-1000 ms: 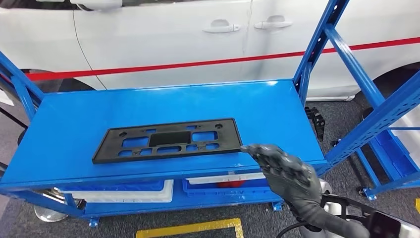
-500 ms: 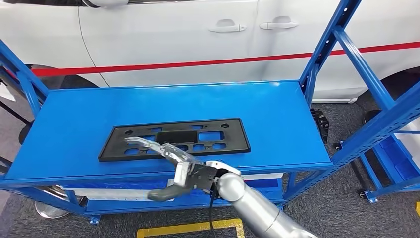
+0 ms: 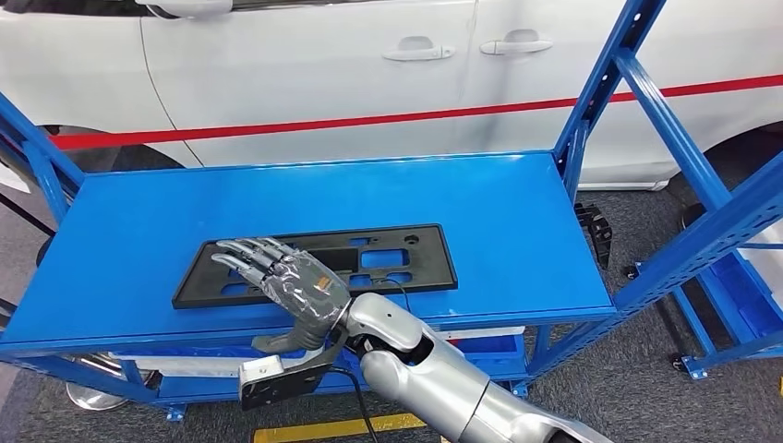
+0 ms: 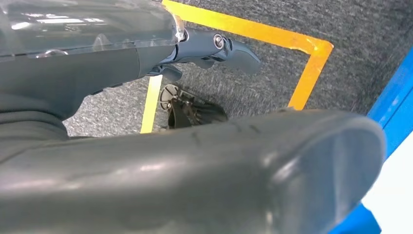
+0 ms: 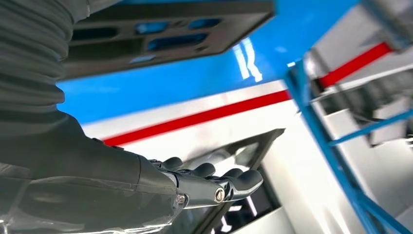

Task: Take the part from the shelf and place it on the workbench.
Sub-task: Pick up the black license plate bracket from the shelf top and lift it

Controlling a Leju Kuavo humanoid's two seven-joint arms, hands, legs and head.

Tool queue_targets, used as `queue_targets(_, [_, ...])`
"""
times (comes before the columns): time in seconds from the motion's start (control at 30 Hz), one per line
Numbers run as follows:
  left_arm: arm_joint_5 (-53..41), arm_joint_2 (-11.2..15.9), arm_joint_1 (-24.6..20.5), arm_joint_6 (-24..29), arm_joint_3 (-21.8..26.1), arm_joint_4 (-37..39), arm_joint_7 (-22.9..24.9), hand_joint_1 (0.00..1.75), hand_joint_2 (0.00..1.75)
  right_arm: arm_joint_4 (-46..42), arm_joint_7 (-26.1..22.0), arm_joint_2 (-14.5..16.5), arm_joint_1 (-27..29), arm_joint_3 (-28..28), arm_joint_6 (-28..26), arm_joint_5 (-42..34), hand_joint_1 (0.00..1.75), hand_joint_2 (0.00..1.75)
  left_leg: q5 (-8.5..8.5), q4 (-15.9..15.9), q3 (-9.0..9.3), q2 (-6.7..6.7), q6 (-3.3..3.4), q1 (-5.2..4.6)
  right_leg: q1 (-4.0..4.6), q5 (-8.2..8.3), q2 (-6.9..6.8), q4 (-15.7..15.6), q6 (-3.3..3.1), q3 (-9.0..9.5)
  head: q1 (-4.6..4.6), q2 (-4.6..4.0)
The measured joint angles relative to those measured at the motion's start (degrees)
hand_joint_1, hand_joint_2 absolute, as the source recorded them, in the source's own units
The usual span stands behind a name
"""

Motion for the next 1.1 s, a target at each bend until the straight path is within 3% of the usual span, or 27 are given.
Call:
queue_targets(0.03, [-0.2,0.1,0.0,0.0,0.0,0.0,0.0,0.0,0.0,0.6,0.8,0.3,-0.2,0.3,-0.6,1.5,0.0,1.75,-1.22,1.9,-0.82,-0.01,-0.2,0.02,-0.18,0.09,-0.03,-0.3,-0.22,0.24,-0.02,0.0])
queue_targets(0.1, [-0.6,0.1,0.0,0.0,0.1,0.0,-0.1,0.0,0.0,2.2,2.2,0.9,-0.4,0.9,-1.5,3.9,0.0,1.75,-4.53,8.8,-4.12,-0.03,-0.52,0.2,-0.2,0.02,-0.11,-0.4,-0.51,0.43,-0.06,0.0])
queue_targets(0.17, [-1.2,0.1,0.1,-0.1,0.1,0.0,-0.1,0.0,0.0,4.2,3.5,1.3,-0.3,1.4,-2.2,6.1,0.0,1.75,-5.95,14.2,-7.07,-0.02,-0.87,0.31,-0.15,-0.07,-0.12,-0.4,-0.6,0.48,-0.04,0.0])
queue_targets(0.2, [-1.4,0.2,0.2,-0.1,0.2,0.0,-0.1,0.0,0.0,5.3,4.2,1.4,-0.3,1.5,-2.7,7.2,0.0,1.75,-5.02,14.1,-7.22,-0.01,-1.02,0.39,-0.18,-0.14,-0.09,-0.3,-0.58,0.5,-0.04,0.0])
queue_targets(0.23, [-1.7,0.2,0.2,-0.1,0.3,0.0,-0.1,0.0,0.0,6.1,4.7,1.6,-0.3,1.6,-3.1,8.1,0.0,1.75,-3.17,11.7,-6.28,-0.01,-1.15,0.52,-0.23,-0.25,0.0,-0.1,-0.49,0.53,-0.04,0.0])
queue_targets(0.27, [-1.9,0.2,0.3,-0.2,0.3,0.0,-0.1,0.0,0.0,6.9,5.1,1.8,-0.3,1.7,-3.5,8.8,0.0,1.75,-0.98,7.9,-4.63,0.0,-1.25,0.69,-0.29,-0.43,0.09,0.2,-0.32,0.54,-0.05,0.0])
queue_targets(0.33, [-2.3,0.3,0.2,-0.2,0.5,0.0,-0.1,0.0,0.0,8.5,5.3,2.2,-0.4,1.7,-4.1,9.6,0.0,1.75,1.37,1.6,-1.66,-0.13,-1.08,0.72,-0.14,-0.85,0.28,0.8,0.22,0.37,-0.11,0.0])
queue_targets(0.37, [-2.6,0.3,0.2,-0.2,0.5,0.0,-0.1,0.0,0.0,9.3,5.5,2.4,-0.4,1.6,-4.3,9.9,0.0,1.75,1.59,0.2,-1.02,-0.23,-0.8,0.67,-0.04,-0.95,0.33,1.0,0.49,0.26,-0.13,0.0])
queue_targets(0.5, [-3.6,0.3,0.2,-0.2,0.6,0.0,0.0,0.0,0.0,12.5,6.3,2.7,-0.4,0.9,-5.8,11.1,0.0,1.75,1.74,-0.3,-0.92,-0.32,0.79,0.57,-0.17,-1.62,0.27,2.0,1.45,-0.18,-0.13,0.0])
queue_targets(0.57, [-4.0,0.4,0.2,-0.2,0.6,0.0,0.0,0.0,0.0,13.5,6.6,2.8,-0.5,0.1,-6.3,11.2,0.0,1.75,1.88,-0.4,-0.88,-0.24,1.41,0.64,-0.35,-4.38,0.15,6.5,1.98,-2.26,-0.1,0.0])
queue_targets(0.63, [-4.4,0.4,0.2,-0.3,0.6,0.0,0.0,0.0,0.0,14.8,7.1,2.8,-0.5,-1.0,-6.8,11.2,0.0,1.75,1.87,-0.4,-0.91,-0.21,1.67,0.59,-0.38,-7.67,0.13,13.9,2.22,-5.82,-0.09,0.0])
queue_targets(0.67, [-4.6,0.4,0.2,-0.4,0.6,0.0,0.0,0.0,0.0,15.5,7.4,2.8,-0.5,-1.7,-7.0,11.3,0.0,1.75,1.86,-0.4,-0.9,-0.22,1.69,0.56,-0.38,-8.28,0.13,16.4,2.22,-7.09,-0.09,0.0])
queue_targets(0.7, [-4.8,0.4,0.2,-0.4,0.6,0.0,0.0,0.0,0.0,16.2,7.7,2.8,-0.5,-2.3,-7.2,11.5,0.0,1.75,1.85,-0.4,-0.88,-0.23,1.69,0.52,-0.36,-7.77,0.13,16.9,2.11,-7.38,-0.09,0.0])
queue_targets(0.73, [-5.0,0.4,0.2,-0.5,0.6,0.0,0.0,0.0,0.0,16.7,8.0,2.8,-0.6,-2.9,-7.3,11.8,0.0,1.75,1.84,-0.4,-0.83,-0.26,1.7,0.47,-0.33,-6.3,0.13,15.2,1.88,-6.6,-0.09,0.0])
queue_targets(0.8, [-5.3,0.4,0.1,-0.6,0.6,0.0,0.0,0.0,0.0,17.6,8.5,2.9,-1.2,-4.0,-7.7,12.6,0.0,1.75,1.8,-0.4,-0.74,-0.31,1.63,0.35,-0.05,-2.58,0.12,7.6,1.07,-2.93,-0.09,0.0])
queue_targets(0.87, [-5.6,0.4,0.0,-0.6,0.6,0.0,0.0,0.0,0.0,18.3,9.2,3.2,-1.9,-4.8,-8.1,13.6,0.0,1.75,1.77,-0.4,-0.85,-0.3,1.27,0.19,0.34,-0.93,0.05,2.1,0.49,-0.36,-0.12,0.0])
queue_targets(1.0, [-6.3,0.6,-0.1,-0.7,0.7,0.0,0.0,0.0,0.0,20.5,11.0,3.7,-2.5,-6.0,-8.7,16.3,0.0,1.75,1.4,-0.3,-1.03,-0.25,0.07,0.2,0.34,-0.54,0.05,0.4,0.07,0.22,-0.13,0.0])
queue_targets(1.07, [-6.7,0.7,-0.1,-0.7,0.7,0.0,0.0,0.0,0.0,22.0,12.2,4.2,-2.9,-6.5,-9.3,18.3,0.0,1.75,-0.75,2.9,-2.34,-0.26,-0.39,0.26,0.03,-0.24,-0.04,-0.2,-0.32,0.6,-0.21,0.0])
queue_targets(1.1, [-6.9,0.8,-0.1,-0.7,0.7,0.0,0.0,0.0,0.0,22.8,12.9,4.3,-3.1,-6.7,-9.6,19.5,0.0,1.75,-2.5,6.2,-3.83,-0.25,-0.56,0.31,0.03,-0.23,-0.09,-0.3,-0.45,0.68,-0.25,0.0])
